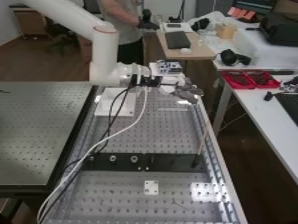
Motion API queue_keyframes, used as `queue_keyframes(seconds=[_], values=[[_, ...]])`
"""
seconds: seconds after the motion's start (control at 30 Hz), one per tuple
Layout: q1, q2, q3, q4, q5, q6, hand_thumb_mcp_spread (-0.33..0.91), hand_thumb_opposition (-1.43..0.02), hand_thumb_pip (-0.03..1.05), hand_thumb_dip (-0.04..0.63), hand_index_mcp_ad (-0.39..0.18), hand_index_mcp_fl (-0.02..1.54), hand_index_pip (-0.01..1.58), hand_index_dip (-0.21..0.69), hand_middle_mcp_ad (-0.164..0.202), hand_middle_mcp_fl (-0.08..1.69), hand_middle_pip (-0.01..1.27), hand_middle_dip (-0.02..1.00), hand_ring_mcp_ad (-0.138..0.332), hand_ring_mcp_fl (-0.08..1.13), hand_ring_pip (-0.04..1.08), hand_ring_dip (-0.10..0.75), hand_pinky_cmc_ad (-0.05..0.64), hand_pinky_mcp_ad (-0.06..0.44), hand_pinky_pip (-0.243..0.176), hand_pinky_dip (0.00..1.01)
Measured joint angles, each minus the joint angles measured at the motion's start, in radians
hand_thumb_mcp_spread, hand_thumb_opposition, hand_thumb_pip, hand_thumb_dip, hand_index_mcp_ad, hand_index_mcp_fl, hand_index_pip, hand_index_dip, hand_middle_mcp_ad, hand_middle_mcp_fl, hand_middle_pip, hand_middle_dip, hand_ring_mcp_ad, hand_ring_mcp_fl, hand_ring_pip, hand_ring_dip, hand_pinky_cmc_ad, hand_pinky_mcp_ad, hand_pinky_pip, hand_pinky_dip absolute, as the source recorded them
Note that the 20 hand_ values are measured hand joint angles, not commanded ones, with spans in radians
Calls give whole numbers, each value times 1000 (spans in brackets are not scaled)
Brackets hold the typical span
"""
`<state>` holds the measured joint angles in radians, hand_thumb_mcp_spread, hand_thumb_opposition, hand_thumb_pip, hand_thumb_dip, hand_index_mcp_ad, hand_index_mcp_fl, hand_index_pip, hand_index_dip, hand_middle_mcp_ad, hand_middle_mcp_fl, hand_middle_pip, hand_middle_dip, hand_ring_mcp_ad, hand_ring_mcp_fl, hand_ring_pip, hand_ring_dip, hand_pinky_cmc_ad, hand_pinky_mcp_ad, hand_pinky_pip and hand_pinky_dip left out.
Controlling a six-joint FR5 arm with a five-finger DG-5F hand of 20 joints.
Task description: Grab the paper clip and place it in the clear container
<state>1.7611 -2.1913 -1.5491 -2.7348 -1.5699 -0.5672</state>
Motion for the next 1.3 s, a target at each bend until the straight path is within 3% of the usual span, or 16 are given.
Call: queue_keyframes(seconds=[0.23, 0.37, 0.47, 0.57, 0.7, 0.83, 0.93, 1.17, 1.3], values=[[-2, -4, -3, -8, -6, 8, 456, -983, 611, 255, -216, 724, 1267, 3, 75, 335, 120, 220, 103, 63, 113, 119, 339, 278, 66, 211], [-6, -15, 24, -67, -16, 8, 456, -969, 668, 274, -218, 606, 1276, 17, 52, 236, 119, 229, 101, 51, 113, 119, 339, 281, 63, 251], [-12, -22, 30, -81, -22, 11, 412, -913, 710, 283, -218, 370, 1250, 9, 24, 183, 110, 229, 101, 33, 110, 119, 340, 278, 24, 328], [-16, -22, 30, -83, -25, 11, 377, -866, 728, 283, -218, 257, 1241, 14, 12, 152, 110, 229, 103, 19, 110, 119, 340, 281, 0, 393], [-23, -11, 21, -70, -24, 18, 361, -834, 782, 286, -218, 161, 1208, 0, 37, 138, 110, 227, 98, 12, 110, 119, 340, 278, -44, 436], [-29, 24, 4, -54, -19, 27, 349, -822, 782, 286, -215, 117, 1203, -3, 35, 117, 110, 227, 98, 9, 110, 119, 340, 278, -61, 468], [-35, 68, -9, -52, -15, 25, 333, -820, 771, 283, -202, 115, 1098, -3, 37, 117, 110, 227, 98, 12, 110, 119, 340, 278, -61, 475], [-50, 210, -51, -67, -9, 6, 278, -787, 649, 267, -171, 169, 513, 21, 37, 86, 110, 227, 101, 9, 110, 119, 340, 297, -86, 508], [-63, 294, -81, -80, -4, -5, 267, -773, 569, 251, -169, 258, 291, 49, 38, 87, 110, 227, 110, 9, 110, 119, 342, 291, -91, 518]])
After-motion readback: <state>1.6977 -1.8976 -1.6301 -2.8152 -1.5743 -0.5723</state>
